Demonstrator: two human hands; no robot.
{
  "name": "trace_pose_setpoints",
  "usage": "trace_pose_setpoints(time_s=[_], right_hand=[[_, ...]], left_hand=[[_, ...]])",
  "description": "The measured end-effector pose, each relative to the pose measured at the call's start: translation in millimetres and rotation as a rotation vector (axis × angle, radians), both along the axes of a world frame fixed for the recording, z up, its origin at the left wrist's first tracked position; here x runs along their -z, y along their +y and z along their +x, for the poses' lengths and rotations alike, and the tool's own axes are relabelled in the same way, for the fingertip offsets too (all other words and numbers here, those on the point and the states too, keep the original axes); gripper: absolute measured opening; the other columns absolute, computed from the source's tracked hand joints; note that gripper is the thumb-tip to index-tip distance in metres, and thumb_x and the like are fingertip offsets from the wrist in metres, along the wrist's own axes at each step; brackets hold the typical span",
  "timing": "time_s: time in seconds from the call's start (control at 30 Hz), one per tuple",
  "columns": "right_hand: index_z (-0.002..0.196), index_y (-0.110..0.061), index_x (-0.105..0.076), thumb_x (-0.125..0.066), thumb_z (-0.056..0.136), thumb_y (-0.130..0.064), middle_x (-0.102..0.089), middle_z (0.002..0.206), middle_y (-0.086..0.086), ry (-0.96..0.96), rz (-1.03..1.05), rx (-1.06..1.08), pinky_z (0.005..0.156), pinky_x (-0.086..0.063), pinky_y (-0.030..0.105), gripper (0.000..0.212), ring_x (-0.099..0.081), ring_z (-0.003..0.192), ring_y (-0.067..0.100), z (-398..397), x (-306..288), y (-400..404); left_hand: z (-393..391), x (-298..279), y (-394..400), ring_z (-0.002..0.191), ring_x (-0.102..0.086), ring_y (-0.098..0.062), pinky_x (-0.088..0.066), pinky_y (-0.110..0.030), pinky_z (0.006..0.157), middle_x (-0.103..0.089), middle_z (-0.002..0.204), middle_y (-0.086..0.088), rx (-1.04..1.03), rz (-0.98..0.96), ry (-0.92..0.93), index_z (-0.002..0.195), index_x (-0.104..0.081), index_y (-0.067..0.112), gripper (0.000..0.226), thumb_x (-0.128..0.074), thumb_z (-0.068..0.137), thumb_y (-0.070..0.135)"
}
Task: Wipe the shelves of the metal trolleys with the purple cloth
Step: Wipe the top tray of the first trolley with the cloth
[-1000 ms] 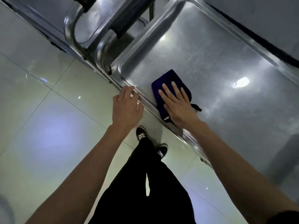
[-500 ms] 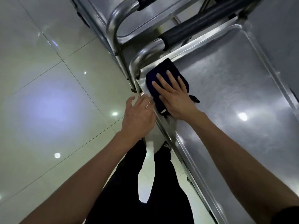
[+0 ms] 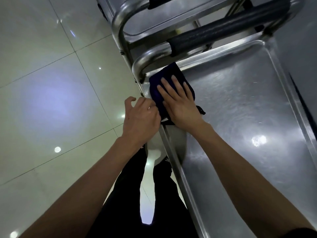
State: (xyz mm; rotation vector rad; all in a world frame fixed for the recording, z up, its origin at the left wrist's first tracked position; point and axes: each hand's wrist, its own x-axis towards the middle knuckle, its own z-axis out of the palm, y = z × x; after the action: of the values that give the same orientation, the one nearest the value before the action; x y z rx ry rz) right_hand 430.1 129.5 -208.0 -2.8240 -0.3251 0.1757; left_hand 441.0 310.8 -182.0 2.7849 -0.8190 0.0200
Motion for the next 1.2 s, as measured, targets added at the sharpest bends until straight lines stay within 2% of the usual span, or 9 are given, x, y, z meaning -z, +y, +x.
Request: trace_pose_setpoints(time_s=[0.23,0.33,0.43,0.5,0.63,0.77,0.93,1.2], right_hand=[[0.157,-0.013,-0.03,-0.033,0.108,-0.024,-0.02,0.166,0.006,-0.009,0.031,0.074,0.122,-0.012,0.055,0.05,-0.008,0.155,0.032,-1.7,-1.4,-34.7],[0.157,-0.014,-0.032,-0.035,0.108,-0.024,-0.021,0.166,0.006,-0.02,0.032,0.092,0.122,-0.015,0.055,0.05,-0.01,0.155,0.032,-3.0,-1.9,-55.5],[0.157,-0.015,-0.031,-0.033,0.108,-0.025,-0.02,0.166,0.004,-0.009,0.018,0.124,0.122,-0.015,0.054,0.051,-0.009,0.155,0.03,-1.4,-2.9,-80.6],[0.158,-0.016,-0.029,-0.032,0.107,-0.026,-0.019,0.167,0.003,0.002,0.009,0.156,0.122,-0.014,0.053,0.051,-0.007,0.155,0.029,-0.3,-3.6,-100.8],[0.158,-0.019,-0.029,-0.029,0.106,-0.027,-0.018,0.167,-0.001,0.016,0.032,0.27,0.124,-0.01,0.051,0.053,-0.004,0.156,0.026,3.8,-3.9,-149.3],[0.159,-0.026,-0.024,-0.031,0.109,-0.028,-0.012,0.168,-0.005,0.039,0.052,0.419,0.126,-0.001,0.045,0.051,0.003,0.156,0.02,11.8,-0.8,-201.9],[0.159,-0.033,-0.019,-0.028,0.108,-0.029,-0.009,0.169,-0.007,0.078,0.014,0.575,0.125,-0.001,0.05,0.052,0.005,0.155,0.019,28.9,-4.5,-265.9],[0.16,-0.035,-0.018,-0.018,0.103,-0.041,-0.009,0.169,-0.007,0.07,0.014,0.546,0.124,0.005,0.048,0.057,0.006,0.155,0.018,31.0,0.4,-252.1]], left_hand=[[3.0,-0.3,-37.9,0.104,-0.058,-0.019,-0.033,-0.042,0.099,-0.066,0.103,0.004,0.011,0.017,0.049,0.089,-0.074,0.018,0.035,-0.041,0.094,0.029],[6.8,-2.0,-60.6,0.105,-0.057,-0.02,-0.037,-0.04,0.096,-0.065,0.104,0.002,0.016,0.011,0.109,0.093,-0.072,0.016,0.034,-0.041,0.092,0.03],[7.6,-2.7,-80.4,0.109,-0.055,-0.023,-0.045,-0.043,0.093,-0.061,0.111,-0.001,0.018,0.023,0.212,0.106,-0.066,0.016,0.031,-0.045,0.089,0.031],[1.6,-1.1,-88.3,0.122,-0.048,-0.027,-0.046,-0.045,0.091,-0.055,0.124,-0.005,0.037,0.13,0.242,0.117,-0.06,0.018,0.036,-0.047,0.088,0.036],[-6.8,1.5,-94.3,0.138,-0.034,-0.033,-0.044,-0.051,0.099,-0.041,0.144,-0.011,-0.013,0.247,0.271,0.128,-0.056,0.019,0.044,-0.052,0.092,0.044],[-9.1,3.2,-97.9,0.143,-0.028,-0.035,-0.04,-0.053,0.108,-0.035,0.148,-0.013,-0.02,0.287,0.291,0.135,-0.05,0.018,0.054,-0.051,0.092,0.05],[-10.9,3.0,-99.3,0.146,-0.024,-0.037,-0.035,-0.054,0.113,-0.03,0.149,-0.013,-0.004,0.305,0.297,0.137,-0.046,0.018,0.065,-0.053,0.087,0.06],[-11.8,-0.5,-89.8,0.146,-0.023,-0.035,-0.039,-0.053,0.112,-0.028,0.152,-0.009,0.03,0.303,0.304,0.141,-0.044,0.02,0.072,-0.055,0.086,0.065]])
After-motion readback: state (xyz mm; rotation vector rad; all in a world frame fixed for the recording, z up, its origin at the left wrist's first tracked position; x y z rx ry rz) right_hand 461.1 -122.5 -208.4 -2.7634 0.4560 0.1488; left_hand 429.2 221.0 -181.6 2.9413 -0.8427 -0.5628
